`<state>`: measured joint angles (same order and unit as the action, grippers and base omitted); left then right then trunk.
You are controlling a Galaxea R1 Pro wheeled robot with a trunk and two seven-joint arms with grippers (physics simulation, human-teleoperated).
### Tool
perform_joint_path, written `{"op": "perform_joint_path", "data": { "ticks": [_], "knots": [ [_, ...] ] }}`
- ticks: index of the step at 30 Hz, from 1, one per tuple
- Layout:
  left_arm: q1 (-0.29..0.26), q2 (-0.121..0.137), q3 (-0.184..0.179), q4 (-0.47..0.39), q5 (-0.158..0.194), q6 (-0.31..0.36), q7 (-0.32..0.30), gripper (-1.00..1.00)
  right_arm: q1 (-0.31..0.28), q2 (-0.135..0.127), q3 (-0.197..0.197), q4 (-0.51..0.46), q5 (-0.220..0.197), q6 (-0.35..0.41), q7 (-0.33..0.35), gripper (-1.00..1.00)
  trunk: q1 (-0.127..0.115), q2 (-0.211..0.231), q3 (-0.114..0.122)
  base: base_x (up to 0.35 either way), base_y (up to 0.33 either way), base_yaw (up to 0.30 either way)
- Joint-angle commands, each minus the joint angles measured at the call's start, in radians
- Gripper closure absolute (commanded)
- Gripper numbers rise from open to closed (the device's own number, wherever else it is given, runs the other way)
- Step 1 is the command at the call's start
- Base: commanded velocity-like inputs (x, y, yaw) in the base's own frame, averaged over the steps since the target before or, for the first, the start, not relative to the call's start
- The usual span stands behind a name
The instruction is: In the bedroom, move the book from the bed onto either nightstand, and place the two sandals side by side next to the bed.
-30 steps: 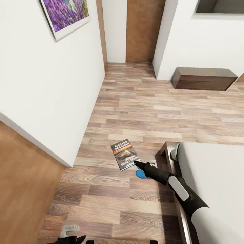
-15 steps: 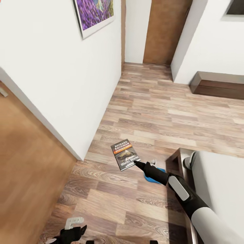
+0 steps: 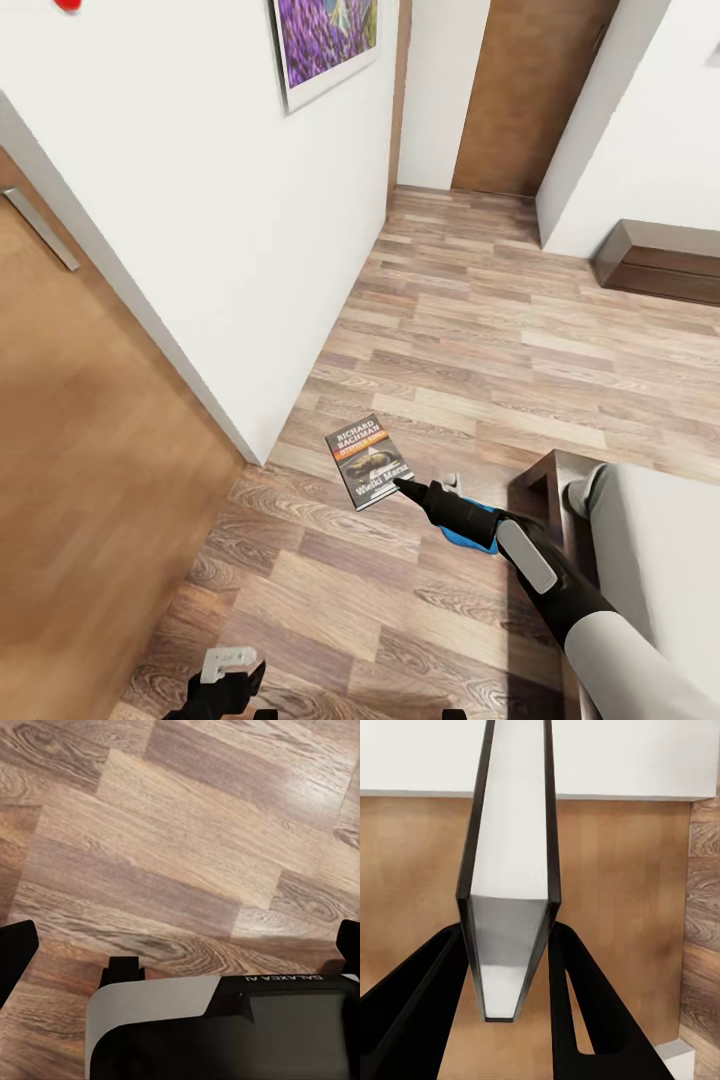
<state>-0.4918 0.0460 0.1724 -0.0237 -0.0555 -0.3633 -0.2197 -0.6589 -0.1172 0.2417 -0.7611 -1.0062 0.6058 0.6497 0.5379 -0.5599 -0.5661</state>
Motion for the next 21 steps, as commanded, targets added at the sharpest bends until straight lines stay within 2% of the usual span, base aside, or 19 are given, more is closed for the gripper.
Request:
{"op": "perform_joint_path", "data": {
  "ticks": [1,8,21],
  "knots": [
    [-0.001,0.0,0.009,0.002,-0.006,-0.003,-0.004,-1.0,-0.001,-0.001,0.002,0.001,-0.008,0.005,-0.001,1.0,0.0,-0.001,-0.001,0.0,0.0,0.007],
    [-0.001,0.0,0.009,0.002,-0.006,-0.003,-0.004,-1.0,0.0,-0.001,0.002,0.002,-0.008,0.005,0.0,1.0,0.0,-0.001,0.0,0.0,0.0,-0.008],
    [-0.001,0.0,0.009,0.002,-0.006,-0.003,-0.004,-1.0,0.0,-0.001,0.002,0.001,-0.008,0.005,0.002,1.0,0.0,-0.001,0.019,0.0,0.0,-0.091]
  ]
}}
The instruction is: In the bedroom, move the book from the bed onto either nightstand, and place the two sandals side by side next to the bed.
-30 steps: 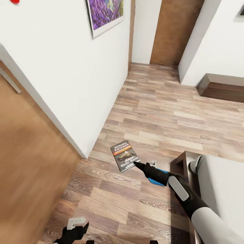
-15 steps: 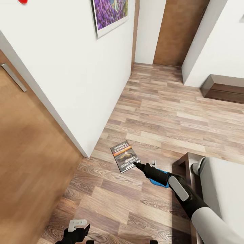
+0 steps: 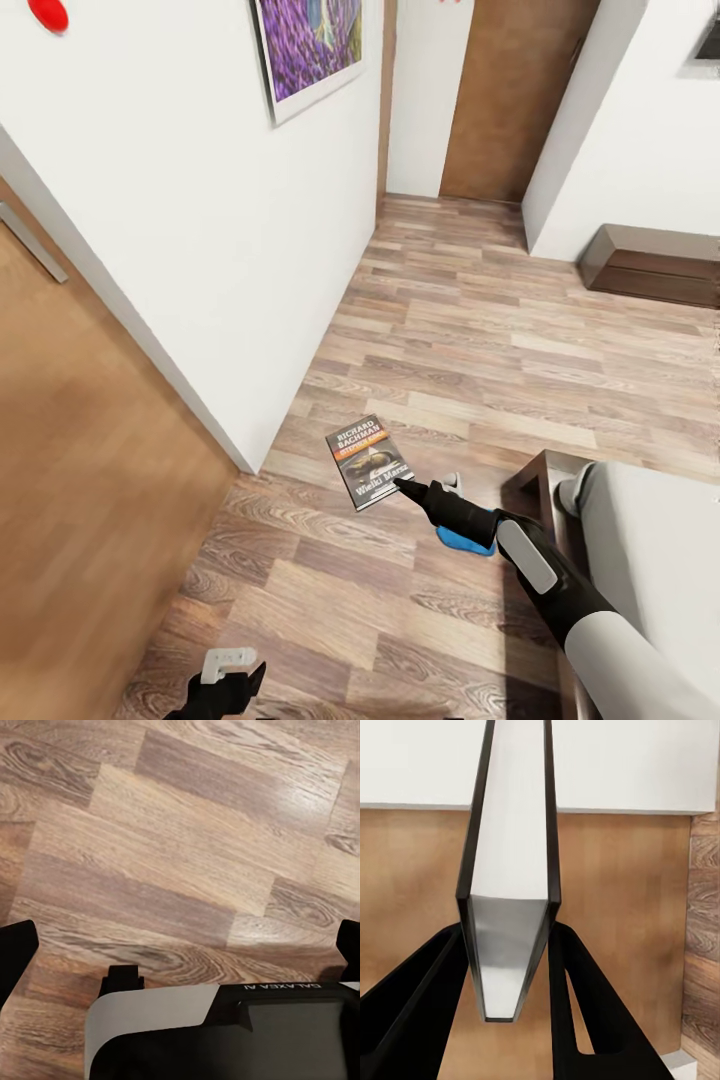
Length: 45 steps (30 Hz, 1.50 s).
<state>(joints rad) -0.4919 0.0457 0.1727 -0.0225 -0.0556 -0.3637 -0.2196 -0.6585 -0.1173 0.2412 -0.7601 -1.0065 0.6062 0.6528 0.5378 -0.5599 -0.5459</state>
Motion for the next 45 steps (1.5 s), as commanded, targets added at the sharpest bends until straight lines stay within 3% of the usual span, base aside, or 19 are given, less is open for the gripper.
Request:
{"op": "perform_joint_path", "data": {
  "ticks": [1,38,45],
  "knots": [
    [-0.001,0.0,0.008,0.001,-0.006,-0.003,-0.004,-1.0,-0.001,-0.001,0.003,0.0,-0.007,0.004,-0.001,1.0,0.0,-0.001,0.001,0.0,0.0,-0.096],
    [-0.001,-0.001,0.008,0.003,-0.004,-0.002,-0.005,-1.0,-0.001,-0.001,0.004,-0.004,-0.007,0.001,0.002,1.0,0.0,-0.001,0.028,0.0,0.0,-0.012],
    [-0.001,-0.001,0.008,0.003,-0.004,-0.001,-0.006,-1.0,-0.001,0.017,0.004,-0.004,-0.006,0.001,0.002,1.0,0.0,-0.001,0.039,0.0,0.0,0.0]
  ]
}}
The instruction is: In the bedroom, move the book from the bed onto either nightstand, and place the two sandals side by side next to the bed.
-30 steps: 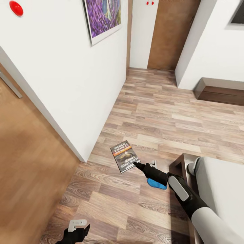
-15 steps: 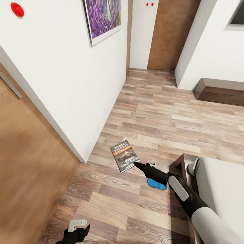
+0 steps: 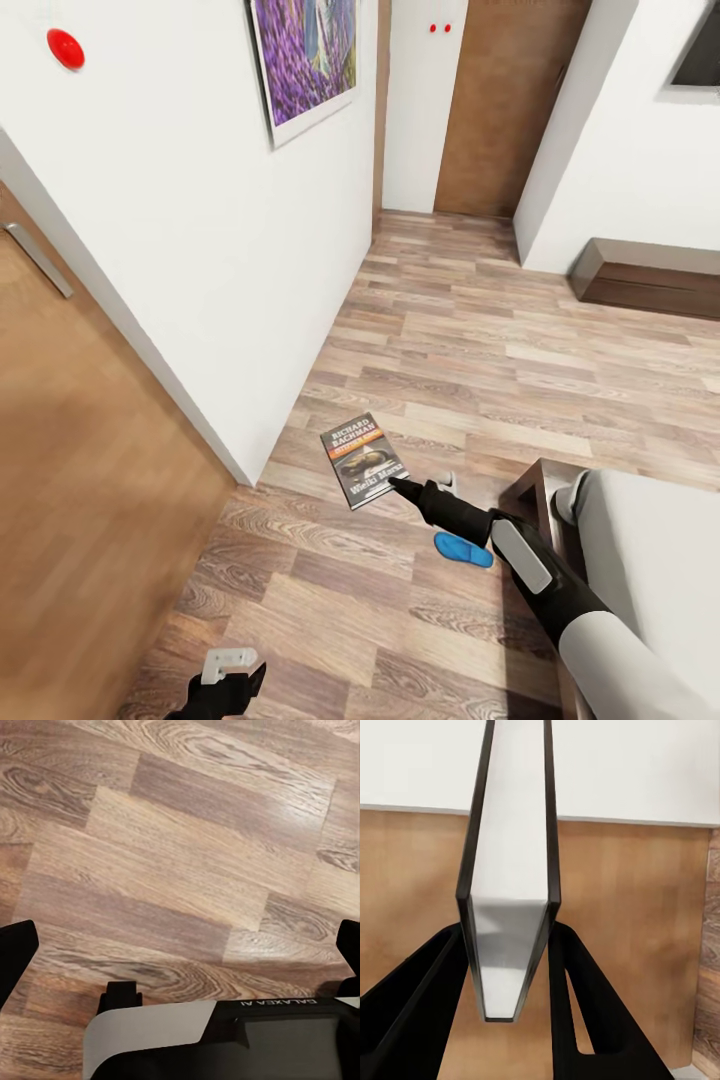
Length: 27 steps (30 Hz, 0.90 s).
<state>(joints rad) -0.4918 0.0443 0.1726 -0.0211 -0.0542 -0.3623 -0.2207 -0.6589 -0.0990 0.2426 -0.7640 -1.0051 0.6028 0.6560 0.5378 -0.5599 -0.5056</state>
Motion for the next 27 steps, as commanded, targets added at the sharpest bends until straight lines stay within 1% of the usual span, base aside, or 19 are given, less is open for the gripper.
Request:
{"op": "perform_joint_path", "data": {
  "ticks": [1,27],
  "knots": [
    [-0.001,0.001,0.008,0.001,-0.006,-0.003,-0.004,-1.0,-0.001,-0.001,0.003,0.0,-0.007,0.004,-0.001,1.0,0.0,-0.001,0.001,0.0,0.0,0.0],
    [-0.001,0.0,0.008,0.001,-0.006,-0.003,-0.005,-1.0,-0.001,0.001,0.003,0.0,-0.007,0.004,-0.001,1.0,0.0,-0.001,0.042,0.0,0.0,0.0]
  ]
}}
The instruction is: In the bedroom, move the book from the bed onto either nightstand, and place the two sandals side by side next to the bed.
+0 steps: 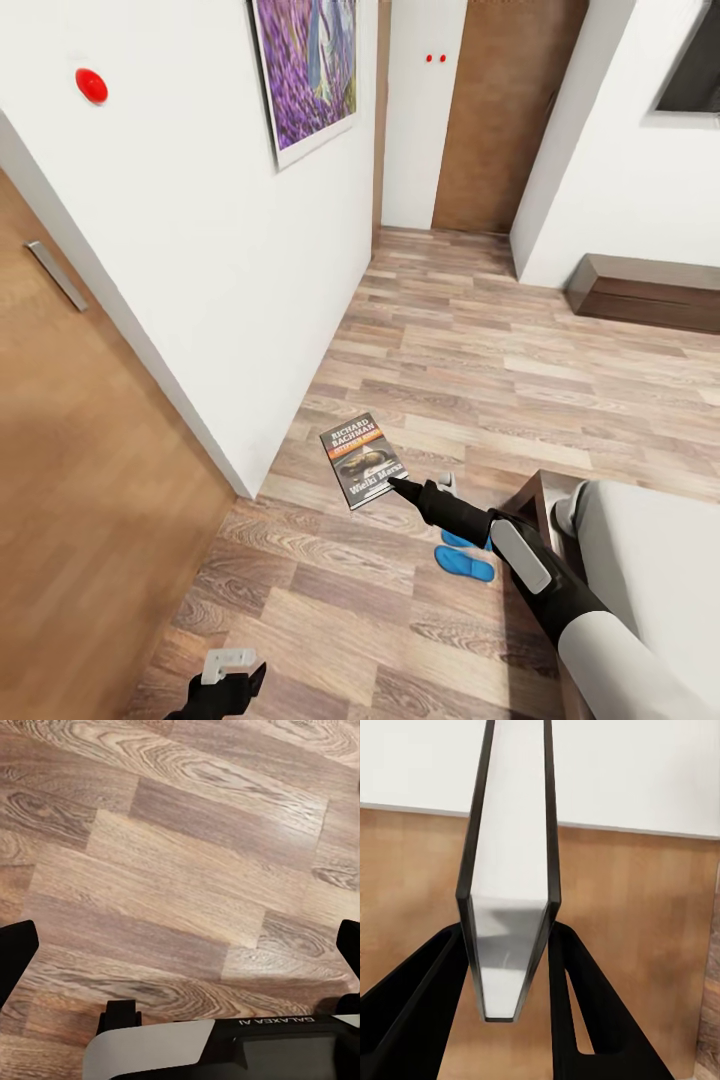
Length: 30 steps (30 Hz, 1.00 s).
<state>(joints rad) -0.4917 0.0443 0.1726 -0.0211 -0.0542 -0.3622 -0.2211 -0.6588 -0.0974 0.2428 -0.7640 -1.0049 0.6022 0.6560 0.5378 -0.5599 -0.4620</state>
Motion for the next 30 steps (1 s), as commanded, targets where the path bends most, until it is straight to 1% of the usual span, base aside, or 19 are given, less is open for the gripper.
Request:
{"op": "perform_joint_path", "data": {
  "ticks": [1,18,27,30],
  "knots": [
    [-0.001,0.0,0.008,0.001,-0.006,-0.003,-0.004,-1.0,-0.001,-0.001,0.003,0.0,-0.007,0.004,-0.001,1.0,0.0,-0.001,0.001,0.0,0.0,0.0],
    [0.0,0.0,0.008,0.002,-0.006,-0.003,-0.004,-1.0,0.0,-0.001,0.003,0.0,-0.007,0.003,-0.001,1.0,0.0,-0.001,0.028,0.0,0.0,0.0],
    [0.001,0.0,0.008,0.002,-0.006,-0.003,-0.004,-1.0,-0.001,0.006,0.003,0.002,-0.007,-0.011,-0.002,1.0,0.0,-0.001,0.042,0.0,0.0,0.0],
    [0.001,0.0,0.007,0.001,-0.007,-0.003,-0.005,-1.0,-0.001,0.006,0.003,0.005,-0.005,-0.034,-0.002,1.0,0.0,-0.001,0.047,0.0,0.0,0.0]
  ]
}}
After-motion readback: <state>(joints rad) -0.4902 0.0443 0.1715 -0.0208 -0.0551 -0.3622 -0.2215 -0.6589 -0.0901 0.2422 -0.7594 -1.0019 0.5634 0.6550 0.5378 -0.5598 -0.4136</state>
